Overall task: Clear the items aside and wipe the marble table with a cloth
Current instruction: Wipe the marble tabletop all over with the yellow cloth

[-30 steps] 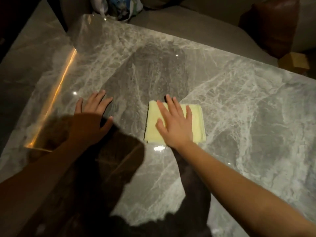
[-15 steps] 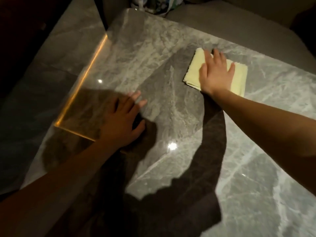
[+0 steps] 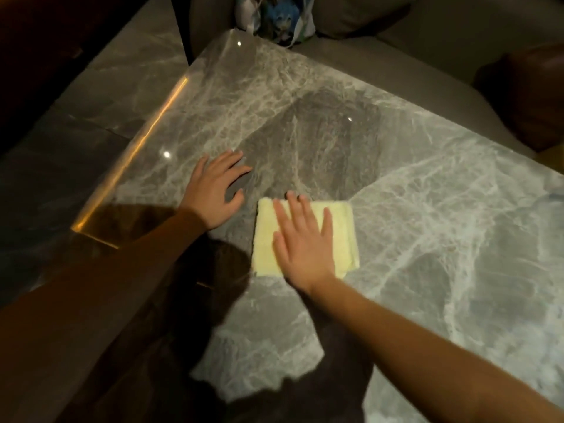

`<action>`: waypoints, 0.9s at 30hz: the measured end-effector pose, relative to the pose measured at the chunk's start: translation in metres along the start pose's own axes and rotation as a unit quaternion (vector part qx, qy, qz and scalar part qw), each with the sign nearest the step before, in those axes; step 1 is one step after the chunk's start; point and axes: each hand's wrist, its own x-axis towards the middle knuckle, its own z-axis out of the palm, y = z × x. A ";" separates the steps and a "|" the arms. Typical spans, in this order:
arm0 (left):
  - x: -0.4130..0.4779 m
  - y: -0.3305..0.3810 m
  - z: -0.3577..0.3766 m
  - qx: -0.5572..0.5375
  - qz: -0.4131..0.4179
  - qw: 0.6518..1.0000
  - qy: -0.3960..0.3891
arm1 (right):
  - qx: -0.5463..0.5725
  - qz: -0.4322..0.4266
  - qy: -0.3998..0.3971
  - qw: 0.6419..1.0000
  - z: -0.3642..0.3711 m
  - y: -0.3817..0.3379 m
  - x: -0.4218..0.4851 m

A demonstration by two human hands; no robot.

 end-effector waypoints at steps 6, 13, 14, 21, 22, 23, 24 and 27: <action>-0.003 -0.007 -0.012 0.006 0.018 1.000 -0.015 | -0.012 -0.072 -0.026 0.997 0.033 -0.050 -0.075; -0.019 -0.045 -0.025 -0.021 -0.040 0.998 0.047 | -0.048 -0.077 -0.022 0.996 0.036 -0.052 -0.072; -0.019 -0.046 -0.025 -0.004 -0.049 0.997 0.058 | -0.048 -0.084 -0.023 0.995 0.035 -0.051 -0.069; -0.012 -0.044 -0.031 0.096 -0.086 0.991 0.043 | 0.008 -0.042 0.010 0.999 0.010 -0.042 0.026; -0.012 -0.045 -0.030 0.103 -0.083 0.991 0.035 | 0.016 -0.027 0.020 0.999 0.005 -0.041 0.050; -0.011 -0.046 -0.028 0.103 -0.084 0.991 0.030 | 0.021 -0.014 0.030 0.999 0.000 -0.039 0.074; -0.012 -0.047 -0.026 0.101 -0.084 0.991 0.026 | 0.026 -0.003 0.040 0.999 -0.005 -0.038 0.097; -0.015 -0.049 -0.019 0.104 -0.088 0.990 0.027 | 0.029 0.012 0.063 0.998 -0.019 -0.033 0.158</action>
